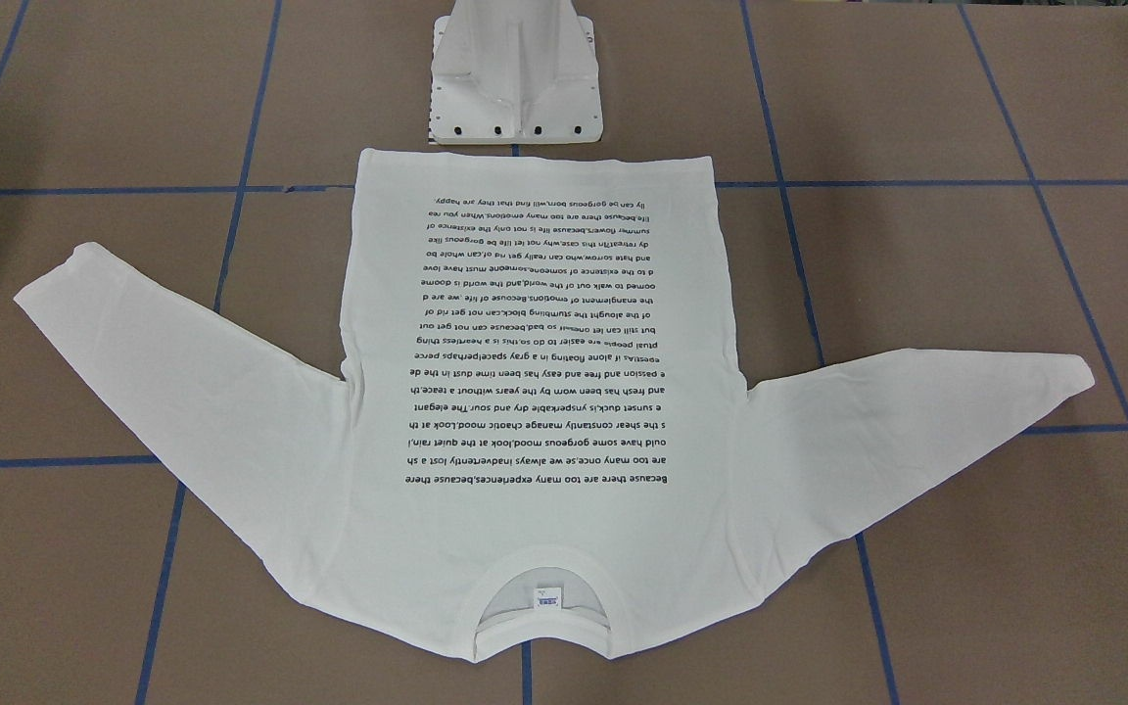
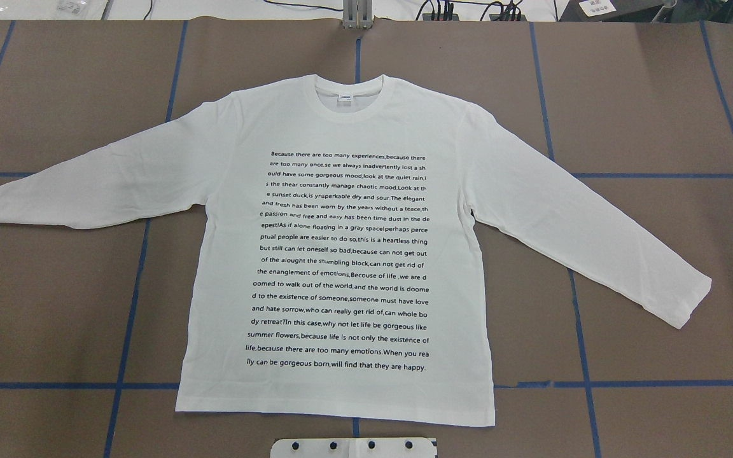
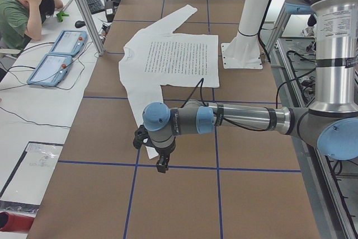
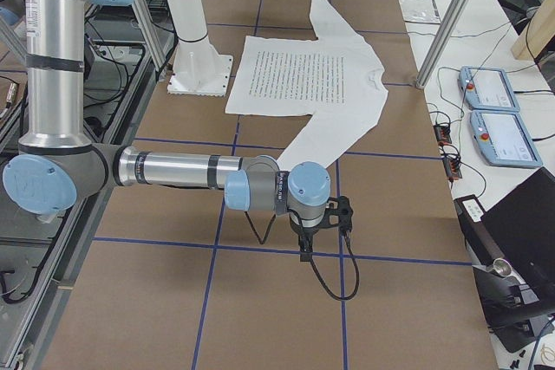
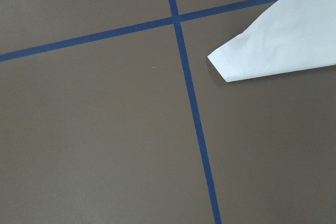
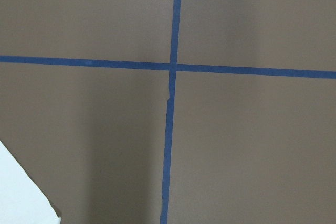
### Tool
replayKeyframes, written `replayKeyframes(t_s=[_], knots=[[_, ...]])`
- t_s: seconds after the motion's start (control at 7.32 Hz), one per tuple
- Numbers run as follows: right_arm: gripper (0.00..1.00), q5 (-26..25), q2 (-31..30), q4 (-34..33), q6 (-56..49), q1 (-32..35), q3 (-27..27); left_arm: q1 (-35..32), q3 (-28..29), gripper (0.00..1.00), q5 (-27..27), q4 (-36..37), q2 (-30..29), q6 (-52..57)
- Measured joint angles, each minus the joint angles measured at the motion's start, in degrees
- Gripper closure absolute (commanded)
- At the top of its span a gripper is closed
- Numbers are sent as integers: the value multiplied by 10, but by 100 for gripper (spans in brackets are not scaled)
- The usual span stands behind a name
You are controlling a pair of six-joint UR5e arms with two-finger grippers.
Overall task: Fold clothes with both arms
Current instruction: 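Move the right gripper toward the sleeve nearest it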
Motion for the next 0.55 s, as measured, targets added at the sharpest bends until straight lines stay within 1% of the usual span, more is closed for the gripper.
replayKeyframes(t_s=[0.55], knots=[[0,3,1,10,8,-8,-1,0,-1,0,2,-12,-6,-3]])
